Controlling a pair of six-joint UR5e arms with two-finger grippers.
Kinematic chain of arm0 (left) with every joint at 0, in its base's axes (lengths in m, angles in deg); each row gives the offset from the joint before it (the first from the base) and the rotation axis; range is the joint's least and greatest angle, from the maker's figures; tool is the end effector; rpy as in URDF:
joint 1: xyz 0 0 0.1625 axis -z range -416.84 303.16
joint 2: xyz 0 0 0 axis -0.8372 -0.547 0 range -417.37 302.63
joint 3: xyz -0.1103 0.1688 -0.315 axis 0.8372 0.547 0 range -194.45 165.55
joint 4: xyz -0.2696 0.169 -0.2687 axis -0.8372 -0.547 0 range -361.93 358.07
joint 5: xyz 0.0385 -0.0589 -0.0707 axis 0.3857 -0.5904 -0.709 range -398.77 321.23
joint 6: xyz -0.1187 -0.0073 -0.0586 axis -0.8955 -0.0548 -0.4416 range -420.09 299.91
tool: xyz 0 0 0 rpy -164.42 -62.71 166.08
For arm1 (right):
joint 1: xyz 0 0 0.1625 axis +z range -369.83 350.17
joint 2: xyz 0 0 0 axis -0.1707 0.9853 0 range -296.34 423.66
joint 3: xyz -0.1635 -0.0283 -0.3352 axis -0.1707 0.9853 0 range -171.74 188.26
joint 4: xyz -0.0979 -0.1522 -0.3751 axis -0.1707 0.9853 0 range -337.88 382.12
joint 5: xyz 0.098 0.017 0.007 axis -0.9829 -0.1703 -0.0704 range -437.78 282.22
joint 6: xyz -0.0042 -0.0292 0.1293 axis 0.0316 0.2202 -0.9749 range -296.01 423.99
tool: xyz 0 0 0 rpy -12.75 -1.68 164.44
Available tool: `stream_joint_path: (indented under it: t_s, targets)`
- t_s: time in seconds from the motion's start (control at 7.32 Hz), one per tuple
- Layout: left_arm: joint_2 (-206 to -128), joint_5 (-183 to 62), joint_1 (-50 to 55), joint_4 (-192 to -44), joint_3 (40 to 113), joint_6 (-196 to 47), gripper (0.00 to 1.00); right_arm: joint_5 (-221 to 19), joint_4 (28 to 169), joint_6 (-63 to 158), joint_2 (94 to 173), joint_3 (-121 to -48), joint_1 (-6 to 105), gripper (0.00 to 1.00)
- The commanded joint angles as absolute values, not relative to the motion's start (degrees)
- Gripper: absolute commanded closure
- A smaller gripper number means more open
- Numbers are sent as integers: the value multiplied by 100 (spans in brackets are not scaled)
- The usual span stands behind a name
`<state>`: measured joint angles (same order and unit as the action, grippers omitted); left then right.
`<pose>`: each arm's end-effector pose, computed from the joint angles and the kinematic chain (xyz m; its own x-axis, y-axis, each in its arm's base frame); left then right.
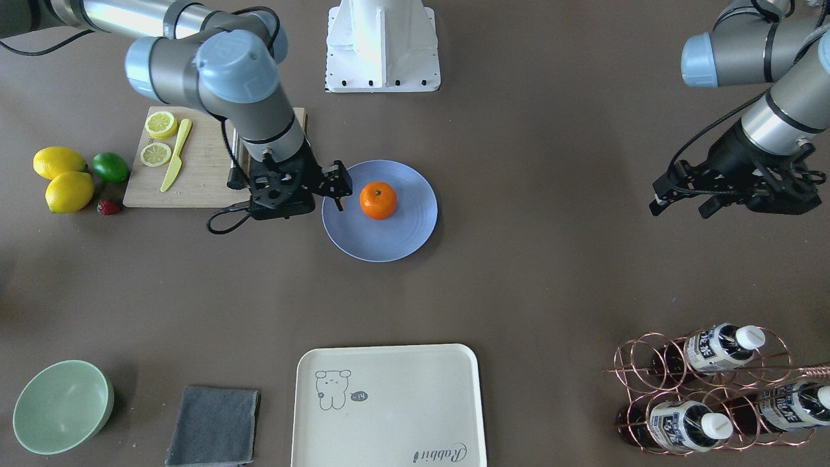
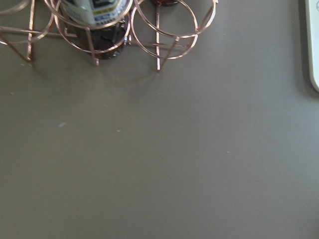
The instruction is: Pick orange to plate
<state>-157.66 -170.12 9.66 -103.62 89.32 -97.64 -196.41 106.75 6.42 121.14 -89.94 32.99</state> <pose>0.1839 -0.5375 0.3921 0.6210 0.0644 -0.7812 0.0692 0.9882 0.1365 -0.4317 -0.4951 0.2294 0.6136 -0.0732 0.7862 -0.0170 0.9942 0.1058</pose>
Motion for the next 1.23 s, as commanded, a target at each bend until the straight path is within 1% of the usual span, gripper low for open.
stream_joint_path:
  t_s: [0.0,0.14,0.27,0.41,0.55,0.68,0.82,0.96,1.09]
  targets:
    - [-15573,-17034,2010,-9033,8900,-7155,2,-20536,10684,2513,13355,-9263,4715,0]
    - [-15503,-17034,2528,-8513,8873,-6134,2,-20818,10693,4011,14032,-9177,5444,0]
    - [-15302,-17043,2890,-8359,8795,-5471,2,-20882,10693,5322,14587,-8950,6103,0]
    - [-15030,-17130,3112,-8410,8690,-5238,2,-21274,10693,6449,14819,-8373,6815,0]
    - [-14845,-17514,3140,-8437,8732,-5210,2,-21557,10693,7426,14856,-7802,7396,0]
    - [-14669,-17657,3140,-8724,8732,-5227,2,-21560,10693,7836,14943,-7561,7741,0]
    - [-14467,-17632,3131,-9258,8680,-5209,2,-21560,10693,7867,15066,-7568,7928,0]
    - [-14308,-17623,3140,-9785,8332,-5183,2,-21560,10685,7876,15154,-7594,8060,0]
    - [-13959,-17597,3140,-10687,8172,-5105,2,-21560,10693,7893,15164,-7629,8148,0]
